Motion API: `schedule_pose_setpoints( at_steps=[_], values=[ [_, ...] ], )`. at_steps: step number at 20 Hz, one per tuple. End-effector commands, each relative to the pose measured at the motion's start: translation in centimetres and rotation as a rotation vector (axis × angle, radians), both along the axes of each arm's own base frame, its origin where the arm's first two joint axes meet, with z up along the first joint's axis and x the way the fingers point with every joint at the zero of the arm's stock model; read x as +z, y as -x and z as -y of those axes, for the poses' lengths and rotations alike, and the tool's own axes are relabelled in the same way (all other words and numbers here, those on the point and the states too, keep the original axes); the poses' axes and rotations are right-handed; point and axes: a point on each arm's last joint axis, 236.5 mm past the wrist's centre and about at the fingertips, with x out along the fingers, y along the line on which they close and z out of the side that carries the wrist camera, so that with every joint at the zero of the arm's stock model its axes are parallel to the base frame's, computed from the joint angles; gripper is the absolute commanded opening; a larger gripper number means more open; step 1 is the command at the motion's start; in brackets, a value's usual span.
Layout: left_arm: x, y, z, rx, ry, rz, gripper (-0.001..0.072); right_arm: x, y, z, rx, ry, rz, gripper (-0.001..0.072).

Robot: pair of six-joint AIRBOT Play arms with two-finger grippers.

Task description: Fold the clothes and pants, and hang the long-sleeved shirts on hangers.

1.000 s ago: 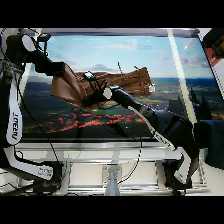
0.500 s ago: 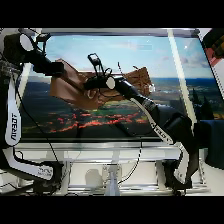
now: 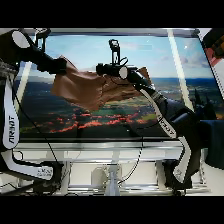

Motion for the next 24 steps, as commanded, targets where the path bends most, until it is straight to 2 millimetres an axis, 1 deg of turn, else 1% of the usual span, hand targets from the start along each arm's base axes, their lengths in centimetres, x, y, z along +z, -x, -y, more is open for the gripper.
schedule_pose_setpoints(
  at_steps=[1, 2, 3, 4, 5, 6, 7, 8, 10, 11, 12, 13, 16, 18, 20, 22, 23, 24],
  values=[
    [0.6, 0.1, 1.1, 0.001, 0.057, 0.001, 0.0031, -1.6, 0.9, 0.5, 0.019, 0.035, -0.07, 0.0444],
    [0.7, 0.0, 1.0, 0.015, 0.062, 0.001, 0.0031, -2.4, 1.4, 0.6, 0.033, 0.057, -0.093, 0.0387],
    [0.7, -0.2, 1.0, 0.041, 0.071, 0.0, 0.0031, -3.1, 2.0, 0.7, 0.046, 0.073, -0.123, 0.0256],
    [0.8, -0.4, 1.0, 0.065, 0.08, 0.001, 0.0031, -3.8, 2.5, 0.7, 0.055, 0.084, -0.146, 0.0103],
    [1.1, -0.7, 1.1, 0.077, 0.09, 0.013, 0.0031, -4.5, 2.8, 0.7, 0.062, 0.093, -0.166, 0.0023],
    [1.6, -1.0, 1.6, 0.077, 0.119, 0.03, 0.0031, -5.0, 3.0, 0.7, 0.064, 0.098, -0.179, 0.0022],
    [2.6, -1.3, 2.5, 0.078, 0.175, 0.054, 0.0031, -5.6, 3.2, 0.8, 0.055, 0.095, -0.2, 0.0022],
    [4.0, -1.8, 3.6, 0.082, 0.25, 0.087, 0.0031, -6.2, 3.4, 0.8, 0.04, 0.087, -0.234, 0.0021],
    [7.7, -3.1, 5.2, 0.105, 0.413, 0.174, 0.0031, -7.8, 4.5, 0.8, 0.035, 0.081, -0.313, 0.0021],
    [9.4, -3.8, 5.7, 0.122, 0.478, 0.219, 0.0031, -8.2, 5.2, 0.1, 0.041, 0.05, -0.355, 0.002],
    [10.6, -4.2, 5.9, 0.133, 0.512, 0.251, 0.003, -8.1, 5.6, -0.8, 0.041, 0.001, -0.384, 0.002],
    [11.0, -4.3, 6.0, 0.137, 0.527, 0.261, 0.003, -7.8, 5.7, -1.8, 0.036, -0.058, -0.402, 0.002],
    [10.9, -4.2, 6.6, 0.127, 0.531, 0.255, 0.003, -7.0, 6.1, -4.9, 0.009, -0.214, -0.447, 0.0019],
    [10.9, -3.9, 7.4, 0.114, 0.536, 0.249, 0.003, -7.3, 6.7, -6.6, 0.006, -0.255, -0.459, 0.0018],
    [11.2, -4.0, 8.3, 0.105, 0.543, 0.259, 0.0031, -8.0, 7.6, -8.0, 0.018, -0.256, -0.464, 0.0018],
    [11.3, -4.3, 9.3, 0.098, 0.55, 0.274, 0.003, -8.4, 8.2, -8.5, 0.036, -0.233, -0.457, 0.0019],
    [11.0, -4.4, 9.8, 0.095, 0.552, 0.274, 0.003, -8.5, 8.1, -8.3, 0.041, -0.214, -0.445, 0.002],
    [10.5, -4.6, 10.5, 0.09, 0.555, 0.266, 0.003, -8.4, 7.8, -7.6, 0.041, -0.197, -0.436, 0.0021]
  ],
)
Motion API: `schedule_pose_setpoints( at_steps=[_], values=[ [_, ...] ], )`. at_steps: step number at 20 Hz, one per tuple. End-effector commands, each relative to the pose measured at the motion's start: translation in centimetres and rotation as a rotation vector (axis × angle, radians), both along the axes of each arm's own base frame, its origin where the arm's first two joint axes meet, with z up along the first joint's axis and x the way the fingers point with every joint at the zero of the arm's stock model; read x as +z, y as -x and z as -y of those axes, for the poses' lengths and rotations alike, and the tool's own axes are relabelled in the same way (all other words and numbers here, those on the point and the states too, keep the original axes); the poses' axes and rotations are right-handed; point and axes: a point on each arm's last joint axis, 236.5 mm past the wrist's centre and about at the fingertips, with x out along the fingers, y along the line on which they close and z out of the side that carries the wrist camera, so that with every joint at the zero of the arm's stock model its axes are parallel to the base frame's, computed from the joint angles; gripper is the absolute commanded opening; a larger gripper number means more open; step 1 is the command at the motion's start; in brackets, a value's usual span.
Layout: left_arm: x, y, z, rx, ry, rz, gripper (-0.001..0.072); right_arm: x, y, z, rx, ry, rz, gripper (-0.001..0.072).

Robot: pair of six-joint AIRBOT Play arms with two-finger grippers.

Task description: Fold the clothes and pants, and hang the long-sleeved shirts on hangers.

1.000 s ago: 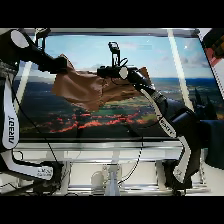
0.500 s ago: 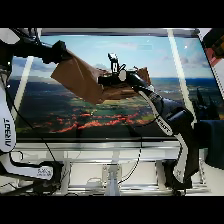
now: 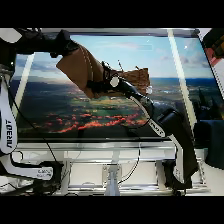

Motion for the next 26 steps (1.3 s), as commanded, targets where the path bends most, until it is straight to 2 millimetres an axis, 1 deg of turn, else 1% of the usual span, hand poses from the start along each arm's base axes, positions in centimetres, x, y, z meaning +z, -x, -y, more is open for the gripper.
schedule_pose_setpoints(
  at_steps=[1, 2, 3, 4, 5, 6, 7, 9, 11, 13, 15, 16, 18, 20, 22, 23, 25, 26],
  values=[
    [-1.1, -0.7, 2.2, -0.013, 0.014, -0.001, 0.003, 0.0, -0.1, 0.8, 0.019, 0.032, 0.01, 0.0021],
    [-1.9, -1.2, 2.8, -0.014, 0.017, -0.007, 0.003, 0.3, 0.2, 1.9, 0.04, 0.048, -0.013, 0.0021],
    [-2.6, -2.1, 3.2, 0.009, 0.03, -0.009, 0.003, 0.5, 1.0, 3.3, 0.082, 0.078, -0.054, 0.0021],
    [-3.0, -3.3, 3.3, 0.057, 0.06, -0.014, 0.003, 0.8, 2.4, 5.3, 0.154, 0.134, -0.091, 0.0021],
    [-3.3, -4.4, 3.3, 0.098, 0.085, -0.012, 0.003, 1.3, 3.8, 7.4, 0.263, 0.205, -0.088, 0.0021],
    [-3.7, -5.3, 3.4, 0.129, 0.101, -0.006, 0.0029, 2.1, 5.0, 9.4, 0.356, 0.267, -0.078, 0.0022],
    [-4.1, -5.7, 3.6, 0.138, 0.107, -0.008, 0.0029, 3.4, 5.9, 11.6, 0.429, 0.32, -0.067, 0.0022],
    [-5.3, -5.6, 4.7, 0.121, 0.089, -0.023, 0.0028, 6.8, 6.6, 15.0, 0.482, 0.371, -0.032, 0.0022],
    [-5.9, -5.4, 6.2, 0.102, 0.079, -0.022, 0.0029, 11.4, 7.0, 17.8, 0.486, 0.382, 0.024, 0.0022],
    [-5.7, -5.6, 8.2, 0.103, 0.096, 0.011, 0.0029, 16.0, 7.6, 20.3, 0.464, 0.384, 0.091, 0.0022],
    [-5.3, -5.8, 10.8, 0.104, 0.116, 0.058, 0.0028, 20.7, 7.8, 22.4, 0.42, 0.388, 0.201, 0.0022],
    [-5.4, -5.5, 12.4, 0.09, 0.121, 0.067, 0.0028, 22.8, 8.0, 23.5, 0.391, 0.391, 0.251, 0.0022],
    [-6.7, -4.3, 16.2, 0.044, 0.123, 0.064, 0.0028, 26.7, 8.4, 25.6, 0.33, 0.398, 0.34, 0.0022],
    [-7.8, -2.9, 20.2, 0.009, 0.14, 0.064, 0.0028, 29.6, 8.8, 27.7, 0.263, 0.405, 0.404, 0.0022],
    [-7.7, -1.8, 24.3, 0.008, 0.207, 0.085, 0.0028, 31.7, 9.1, 29.7, 0.203, 0.416, 0.448, 0.0022],
    [-7.6, -1.4, 25.9, 0.013, 0.217, 0.12, 0.0028, 32.4, 9.1, 30.6, 0.178, 0.421, 0.46, 0.0022],
    [-8.0, -0.6, 28.8, 0.03, 0.241, 0.174, 0.0029, 32.9, 9.1, 31.9, 0.144, 0.43, 0.463, 0.0022],
    [-8.5, -0.2, 30.0, 0.033, 0.248, 0.188, 0.0028, 32.8, 9.1, 32.4, 0.137, 0.433, 0.456, 0.0022]
  ],
)
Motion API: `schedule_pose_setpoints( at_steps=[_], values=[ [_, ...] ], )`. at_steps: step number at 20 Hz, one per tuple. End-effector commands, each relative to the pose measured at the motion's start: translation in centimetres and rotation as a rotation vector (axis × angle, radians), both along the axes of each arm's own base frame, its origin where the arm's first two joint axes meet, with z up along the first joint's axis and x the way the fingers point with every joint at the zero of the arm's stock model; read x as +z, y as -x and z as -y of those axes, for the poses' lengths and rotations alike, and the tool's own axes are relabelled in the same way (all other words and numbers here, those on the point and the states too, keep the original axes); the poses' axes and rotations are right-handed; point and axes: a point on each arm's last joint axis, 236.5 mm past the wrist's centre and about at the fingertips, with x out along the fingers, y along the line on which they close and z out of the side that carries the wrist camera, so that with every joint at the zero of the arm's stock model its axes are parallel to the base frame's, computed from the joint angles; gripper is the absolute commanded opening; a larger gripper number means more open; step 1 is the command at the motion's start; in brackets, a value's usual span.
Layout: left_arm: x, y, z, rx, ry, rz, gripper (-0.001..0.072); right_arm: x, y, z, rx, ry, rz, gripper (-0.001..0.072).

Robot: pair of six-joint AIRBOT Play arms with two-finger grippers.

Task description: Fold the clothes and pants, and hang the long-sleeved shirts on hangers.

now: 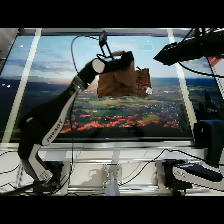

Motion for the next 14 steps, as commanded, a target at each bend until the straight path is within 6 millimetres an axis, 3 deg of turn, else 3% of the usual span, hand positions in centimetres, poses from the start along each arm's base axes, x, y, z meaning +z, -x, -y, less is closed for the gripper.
schedule_pose_setpoints(
  at_steps=[1, 3, 4, 5, 6, 7, 11, 14],
  values=[
    [-0.7, 1.1, 4.7, 0.052, 0.059, 0.09, 0.0029, 1.1, 0.3, 2.1, -0.046, 0.005, 0.023, 0.0022],
    [-1.3, 0.7, 5.6, 0.105, 0.082, 0.135, 0.0032, 0.9, 0.4, 2.3, -0.049, 0.01, 0.017, 0.0022],
    [-1.4, 0.4, 5.6, 0.129, 0.092, 0.153, 0.009, 0.8, 0.4, 2.4, -0.048, 0.013, 0.012, 0.0022],
    [-1.6, 0.5, 5.8, 0.129, 0.091, 0.153, 0.0321, 0.6, 0.4, 2.6, -0.053, 0.024, 0.011, 0.0022],
    [-1.7, 0.7, 6.0, 0.12, 0.088, 0.148, 0.0604, 0.4, 0.2, 3.2, -0.069, 0.048, 0.014, 0.0022],
    [-1.7, 1.0, 6.2, 0.107, 0.085, 0.14, 0.069, 0.2, -0.1, 4.0, -0.09, 0.077, 0.02, 0.0022],
    [-0.1, 1.4, 5.9, 0.092, 0.093, 0.144, 0.0692, -0.1, -2.2, 8.7, -0.22, 0.241, 0.089, 0.0022],
    [2.2, 1.3, 4.3, 0.047, 0.02, 0.202, 0.0692, 0.4, -4.0, 16.2, -0.42, 0.387, 0.142, 0.0022]
  ],
)
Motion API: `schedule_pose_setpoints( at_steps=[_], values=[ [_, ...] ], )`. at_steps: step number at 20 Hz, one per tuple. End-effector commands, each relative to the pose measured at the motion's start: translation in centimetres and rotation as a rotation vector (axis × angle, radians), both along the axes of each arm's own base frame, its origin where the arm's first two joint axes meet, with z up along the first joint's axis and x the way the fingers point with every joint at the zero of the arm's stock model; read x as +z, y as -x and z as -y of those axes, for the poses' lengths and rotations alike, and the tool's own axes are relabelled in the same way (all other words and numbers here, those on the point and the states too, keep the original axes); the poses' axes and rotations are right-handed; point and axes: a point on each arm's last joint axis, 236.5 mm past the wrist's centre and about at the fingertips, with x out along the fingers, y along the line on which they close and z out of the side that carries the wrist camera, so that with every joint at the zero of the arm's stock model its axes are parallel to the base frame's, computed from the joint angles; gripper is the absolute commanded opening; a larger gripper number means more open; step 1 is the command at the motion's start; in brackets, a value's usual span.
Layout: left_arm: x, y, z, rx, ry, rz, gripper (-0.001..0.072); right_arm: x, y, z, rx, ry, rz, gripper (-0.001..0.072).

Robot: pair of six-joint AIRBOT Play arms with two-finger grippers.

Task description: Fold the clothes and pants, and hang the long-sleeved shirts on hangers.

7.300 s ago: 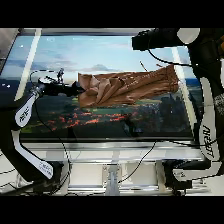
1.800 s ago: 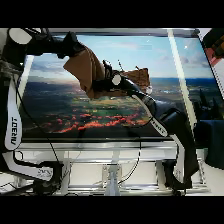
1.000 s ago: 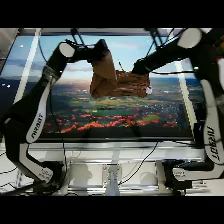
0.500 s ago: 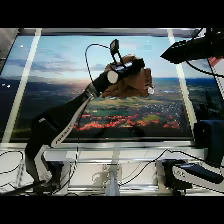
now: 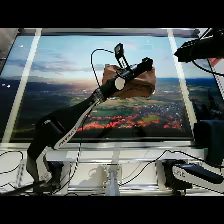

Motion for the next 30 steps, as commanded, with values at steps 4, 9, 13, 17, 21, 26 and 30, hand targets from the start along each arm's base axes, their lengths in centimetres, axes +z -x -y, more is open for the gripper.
schedule_pose_setpoints(
  at_steps=[4, 9, 13, 17, 21, 26, 30],
  values=[
    [4.5, -0.1, -5.9, -0.078, -0.315, 0.154, 0.0692, -5.3, -0.5, 17.1, -0.395, 0.078, -0.079, 0.0022],
    [9.8, -1.3, -10.9, -0.009, -0.305, 0.199, 0.0691, -17.5, -1.2, 12.8, -0.292, -0.442, -0.277, 0.0218],
    [10.4, -1.4, -11.5, 0.001, -0.302, 0.203, 0.0691, -23.6, -5.0, 6.4, -0.251, -0.6, -0.361, 0.0683],
    [10.4, -1.4, -11.5, 0.001, -0.302, 0.204, 0.0691, -27.4, -10.1, 0.3, -0.261, -0.579, -0.291, 0.0683],
    [10.4, -1.5, -11.6, 0.002, -0.302, 0.203, 0.0691, -28.8, -13.5, -0.8, -0.332, -0.588, -0.315, 0.0662],
    [10.3, -1.5, -11.7, 0.003, -0.31, 0.207, 0.0691, -31.9, -13.1, 2.0, -0.395, -0.489, -0.459, 0.0664],
    [9.6, -1.4, -11.8, -0.007, -0.352, 0.204, 0.0691, -32.8, -12.1, 2.1, -0.401, -0.505, -0.517, 0.0662]
  ],
)
